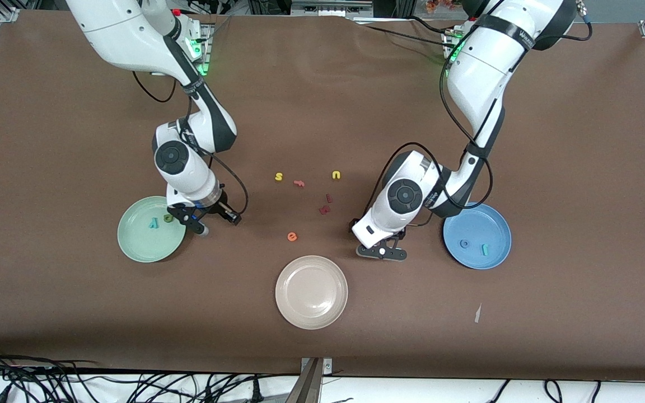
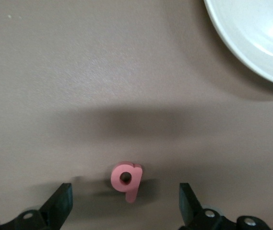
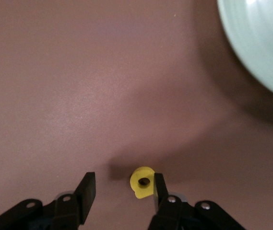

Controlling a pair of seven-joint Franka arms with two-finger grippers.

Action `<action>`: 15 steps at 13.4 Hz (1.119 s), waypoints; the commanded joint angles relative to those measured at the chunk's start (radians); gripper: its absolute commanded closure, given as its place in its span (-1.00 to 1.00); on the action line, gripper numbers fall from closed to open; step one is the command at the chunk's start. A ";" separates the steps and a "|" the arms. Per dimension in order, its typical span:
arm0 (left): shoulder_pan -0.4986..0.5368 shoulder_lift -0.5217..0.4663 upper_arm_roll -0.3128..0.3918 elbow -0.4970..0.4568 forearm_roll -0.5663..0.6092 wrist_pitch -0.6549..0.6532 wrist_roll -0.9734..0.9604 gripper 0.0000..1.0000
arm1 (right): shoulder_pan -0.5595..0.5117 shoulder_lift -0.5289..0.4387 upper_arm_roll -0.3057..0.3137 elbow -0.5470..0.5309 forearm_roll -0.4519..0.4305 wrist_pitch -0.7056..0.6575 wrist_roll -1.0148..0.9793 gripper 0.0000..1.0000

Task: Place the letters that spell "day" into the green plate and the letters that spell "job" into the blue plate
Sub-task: 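Grasp the g with the left gripper while the right gripper grasps the D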

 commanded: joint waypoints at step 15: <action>-0.061 0.039 0.059 0.043 0.060 -0.001 -0.024 0.60 | -0.004 -0.010 -0.008 -0.042 -0.013 0.008 0.017 -0.13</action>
